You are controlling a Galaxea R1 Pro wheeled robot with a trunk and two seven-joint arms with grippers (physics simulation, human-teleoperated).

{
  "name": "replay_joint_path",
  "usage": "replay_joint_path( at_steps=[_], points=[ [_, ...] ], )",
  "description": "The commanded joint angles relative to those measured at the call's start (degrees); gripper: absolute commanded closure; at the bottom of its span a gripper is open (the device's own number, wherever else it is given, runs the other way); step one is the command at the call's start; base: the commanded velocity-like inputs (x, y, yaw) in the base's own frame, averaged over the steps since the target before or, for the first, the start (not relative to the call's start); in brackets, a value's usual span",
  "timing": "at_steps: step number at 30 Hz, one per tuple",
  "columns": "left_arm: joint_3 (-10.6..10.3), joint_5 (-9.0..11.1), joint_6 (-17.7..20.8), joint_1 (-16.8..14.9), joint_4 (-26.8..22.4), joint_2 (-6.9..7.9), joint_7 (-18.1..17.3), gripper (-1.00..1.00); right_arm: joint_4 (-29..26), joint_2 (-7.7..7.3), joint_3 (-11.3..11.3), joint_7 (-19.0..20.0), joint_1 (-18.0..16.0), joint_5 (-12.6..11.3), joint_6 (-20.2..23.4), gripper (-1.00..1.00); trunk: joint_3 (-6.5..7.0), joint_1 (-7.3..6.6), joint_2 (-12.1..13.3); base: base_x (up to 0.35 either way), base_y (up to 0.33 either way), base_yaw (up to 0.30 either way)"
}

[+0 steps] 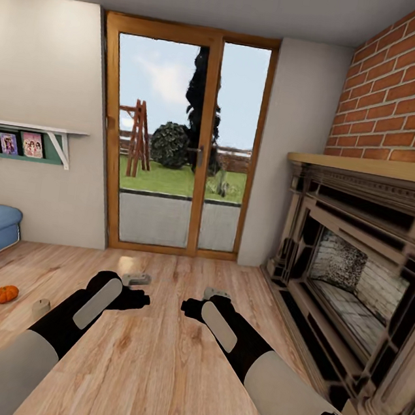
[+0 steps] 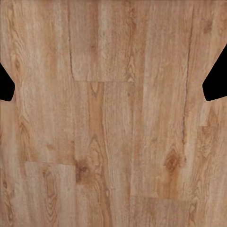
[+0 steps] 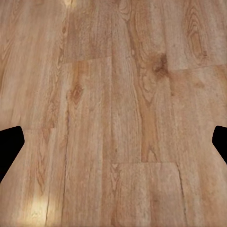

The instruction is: Place each of the two pumpkins and all three candles from the living room inside a cabinet in the living room (use any cabinet), then make sure every cabinet is closed, and position the cauldron so it is next to a table in the living room.

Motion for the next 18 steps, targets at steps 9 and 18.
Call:
replay_joint_path(
  at_steps=[9, 18],
  points=[
    [0.19, 0.95, 0.05, -1.13, 7.68, 0.10, 0.16, -1.00, 0.03, 0.00, 0.14, -0.46, -0.07, -0.38, 0.09, -1.00, -0.07, 0.00, -0.04, 0.062, 0.000, 0.000],
    [0.35, 1.05, 0.15, -2.75, 12.99, 0.22, -0.02, -1.00, 0.04, 0.00, 0.06, -0.67, -0.06, -0.33, 0.07, -1.00, -0.03, 0.00, -0.04, 0.202, 0.000, 0.039]
  ],
)
